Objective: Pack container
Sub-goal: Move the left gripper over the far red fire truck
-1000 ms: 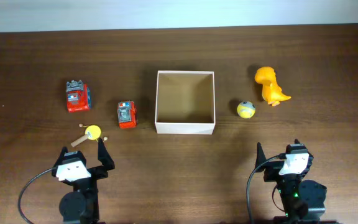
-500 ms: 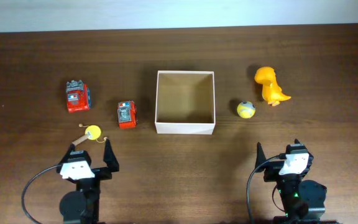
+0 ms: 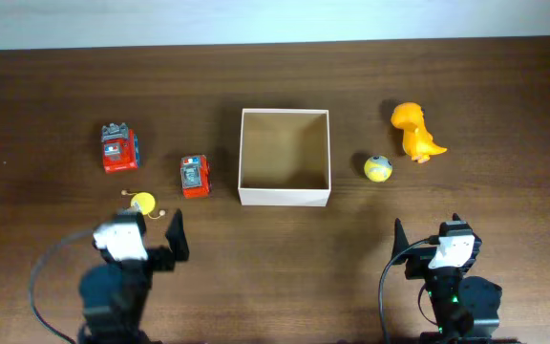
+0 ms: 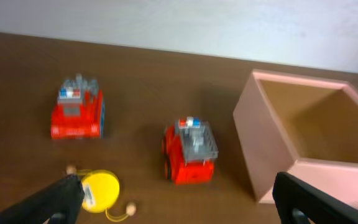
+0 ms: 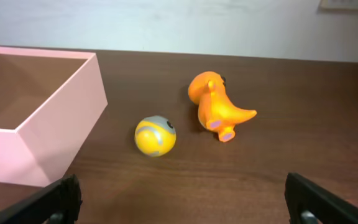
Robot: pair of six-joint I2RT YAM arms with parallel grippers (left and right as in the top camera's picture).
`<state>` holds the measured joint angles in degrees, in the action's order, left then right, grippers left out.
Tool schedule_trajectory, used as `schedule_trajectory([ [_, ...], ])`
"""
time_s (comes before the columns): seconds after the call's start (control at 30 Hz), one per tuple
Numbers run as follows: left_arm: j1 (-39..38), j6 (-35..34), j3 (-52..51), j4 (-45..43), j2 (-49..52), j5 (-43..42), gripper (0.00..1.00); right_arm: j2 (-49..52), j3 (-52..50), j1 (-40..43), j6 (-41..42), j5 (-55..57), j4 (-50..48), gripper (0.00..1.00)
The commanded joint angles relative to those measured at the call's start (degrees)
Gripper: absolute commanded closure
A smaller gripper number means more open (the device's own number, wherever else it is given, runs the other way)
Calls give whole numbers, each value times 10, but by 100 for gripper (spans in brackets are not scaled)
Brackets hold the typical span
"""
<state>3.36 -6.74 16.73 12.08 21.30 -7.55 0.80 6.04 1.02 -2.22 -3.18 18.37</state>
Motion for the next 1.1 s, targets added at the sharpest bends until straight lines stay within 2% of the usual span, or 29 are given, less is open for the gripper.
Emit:
schedule_trajectory([
  [0.0, 2, 8, 118, 16, 115, -15, 1, -6, -5, -3, -4, -9, -2, 1],
  [0.2, 1, 20, 347, 135, 335, -26, 1, -6, -5, -3, -3, -9, -2, 1],
  [0.4, 1, 142, 590, 280, 529, -26, 1, -6, -5, -3, -4, -9, -2, 1],
  [0.5, 1, 142, 623, 273, 563, -39, 1, -6, -5, -3, -3, -9, -2, 1],
  [0.73, 2, 141, 625, 238, 620, -42, 1, -6, -5, -3, -4, -9, -2, 1],
  [0.8, 2, 111, 625, 237, 636, -3, 1, -6, -5, -3, -4, -9, -2, 1],
  [0.87, 2, -3, 627, 249, 650, 78, 1, -6, -5, -3, -3, -9, -2, 1],
  [0.9, 4, -38, 632, 262, 654, 96, 1, -6, -5, -3, -3, -9, -2, 1],
  [1.07, 36, -127, 701, 362, 675, 97, 0, -6, -5, -3, -4, -9, -2, 1],
])
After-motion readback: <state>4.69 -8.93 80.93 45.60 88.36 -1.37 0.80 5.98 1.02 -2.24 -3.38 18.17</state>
